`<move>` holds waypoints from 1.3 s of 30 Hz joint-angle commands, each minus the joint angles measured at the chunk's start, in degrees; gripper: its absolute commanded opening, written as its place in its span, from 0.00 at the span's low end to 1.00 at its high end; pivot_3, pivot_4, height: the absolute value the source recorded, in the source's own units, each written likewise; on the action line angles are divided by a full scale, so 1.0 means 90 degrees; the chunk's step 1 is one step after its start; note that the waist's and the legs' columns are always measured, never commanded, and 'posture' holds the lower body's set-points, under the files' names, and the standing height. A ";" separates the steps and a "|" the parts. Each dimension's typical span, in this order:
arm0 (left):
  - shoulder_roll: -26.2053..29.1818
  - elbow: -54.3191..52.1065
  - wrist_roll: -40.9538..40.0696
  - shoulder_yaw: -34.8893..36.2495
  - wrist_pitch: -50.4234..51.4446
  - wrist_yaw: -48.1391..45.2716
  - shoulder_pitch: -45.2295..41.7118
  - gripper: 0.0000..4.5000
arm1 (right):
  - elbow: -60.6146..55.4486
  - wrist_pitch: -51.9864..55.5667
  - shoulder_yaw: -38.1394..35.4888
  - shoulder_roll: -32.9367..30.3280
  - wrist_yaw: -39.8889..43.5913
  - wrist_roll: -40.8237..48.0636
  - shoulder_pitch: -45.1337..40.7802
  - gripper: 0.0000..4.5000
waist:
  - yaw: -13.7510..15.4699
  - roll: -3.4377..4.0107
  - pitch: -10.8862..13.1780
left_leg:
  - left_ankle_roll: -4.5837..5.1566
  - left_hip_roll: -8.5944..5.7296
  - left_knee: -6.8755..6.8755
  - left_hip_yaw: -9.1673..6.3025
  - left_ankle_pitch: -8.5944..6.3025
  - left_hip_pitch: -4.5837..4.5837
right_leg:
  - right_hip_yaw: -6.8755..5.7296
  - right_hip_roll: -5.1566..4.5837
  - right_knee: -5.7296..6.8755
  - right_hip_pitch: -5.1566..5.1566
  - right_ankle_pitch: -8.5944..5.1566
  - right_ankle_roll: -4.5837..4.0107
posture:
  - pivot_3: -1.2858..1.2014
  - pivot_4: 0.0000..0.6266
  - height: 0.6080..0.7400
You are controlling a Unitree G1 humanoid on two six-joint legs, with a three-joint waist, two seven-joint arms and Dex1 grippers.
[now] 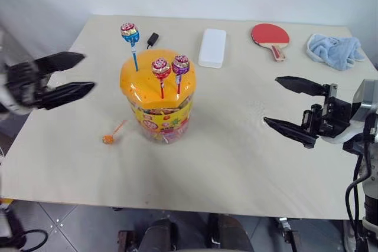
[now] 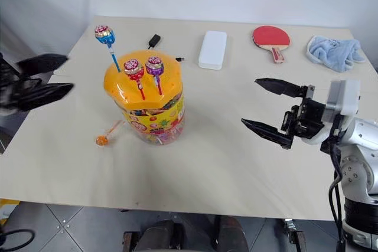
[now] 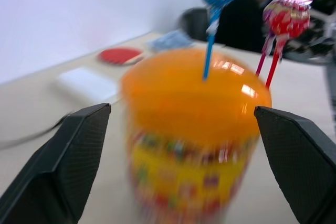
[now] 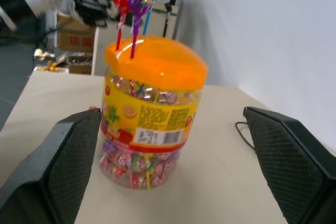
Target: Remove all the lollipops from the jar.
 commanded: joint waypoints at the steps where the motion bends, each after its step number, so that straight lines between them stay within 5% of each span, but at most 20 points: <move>1: -0.0346 0.0170 0.0215 -0.0443 -0.0261 0.0168 -0.0712 1.00 | -0.0435 0.0150 -0.0200 -0.0071 -0.0273 0.0308 -0.0143 1.00 | -0.0009 -0.0003 0.0002 | 0.0001 0.0000 0.0001 0.0004 0.0001 0.0000 | -0.0004 0.0005 0.0000 -0.0001 0.0001 0.0002 | 0.52 0.24 1.00; 9: -0.0764 0.0745 0.0260 -0.0830 -0.0305 -0.0263 -0.1270 1.00 | -0.0874 0.0348 -0.0189 -0.0003 -0.0744 0.0478 -0.0155 1.00 | -0.0047 -0.0008 0.0004 | 0.0004 0.0006 0.0003 0.0020 0.0002 0.0004 | -0.0022 0.0016 0.0000 -0.0004 0.0003 0.0007 | 0.52 0.24 1.00; 24: -0.0747 0.0831 0.0010 -0.0517 0.0025 -0.0284 -0.1486 0.00 | -0.0737 0.0243 -0.0018 0.0064 -0.0895 0.0313 -0.0297 1.00 | 0.0005 -0.0009 0.0005 | 0.0007 0.0004 0.0012 0.0015 0.0004 0.0001 | -0.0020 0.0013 -0.0003 -0.0001 0.0006 0.0011 | 0.52 0.24 1.00; 28: -0.0599 0.0910 -0.0643 0.0241 0.0689 0.0355 -0.1713 0.00 | -0.0652 0.0257 0.0067 0.0103 -0.0835 0.0336 -0.0403 1.00 | -0.0003 -0.0014 0.0008 | 0.0007 0.0007 0.0018 0.0002 0.0004 -0.0005 | -0.0005 0.0011 -0.0003 0.0001 0.0006 0.0011 | 0.52 0.24 1.00; 32: 0.0313 0.1166 -0.0732 0.1128 0.1234 0.0755 -0.1201 0.00 | -0.0458 0.0232 0.0220 0.0166 -0.0664 0.0301 -0.0534 1.00 | -0.0131 -0.0014 0.0008 | 0.0006 0.0008 0.0009 0.0002 0.0004 -0.0002 | 0.0004 0.0006 -0.0006 -0.0001 0.0006 0.0011 | 0.52 0.24 1.00; 35: 0.1258 0.1203 0.0033 0.1059 0.1134 0.0521 -0.0030 0.00 | -0.0421 0.0245 0.0281 0.0213 -0.0589 0.0313 -0.0577 1.00 | -0.0222 -0.0013 0.0008 | 0.0001 0.0013 -0.0005 0.0007 0.0005 0.0008 | -0.0001 0.0005 -0.0007 -0.0003 0.0003 0.0007 | 0.52 0.24 1.00; 39: 0.2393 0.1734 0.1254 0.1489 0.1393 0.0296 0.3037 0.00 | -0.0284 0.0186 0.0542 0.0311 -0.0314 0.0184 -0.0600 1.00 | -0.0287 -0.0012 0.0009 | -0.0001 0.0014 -0.0007 0.0008 0.0004 0.0006 | 0.0016 0.0000 -0.0012 -0.0004 0.0002 0.0004 | 0.52 0.24 1.00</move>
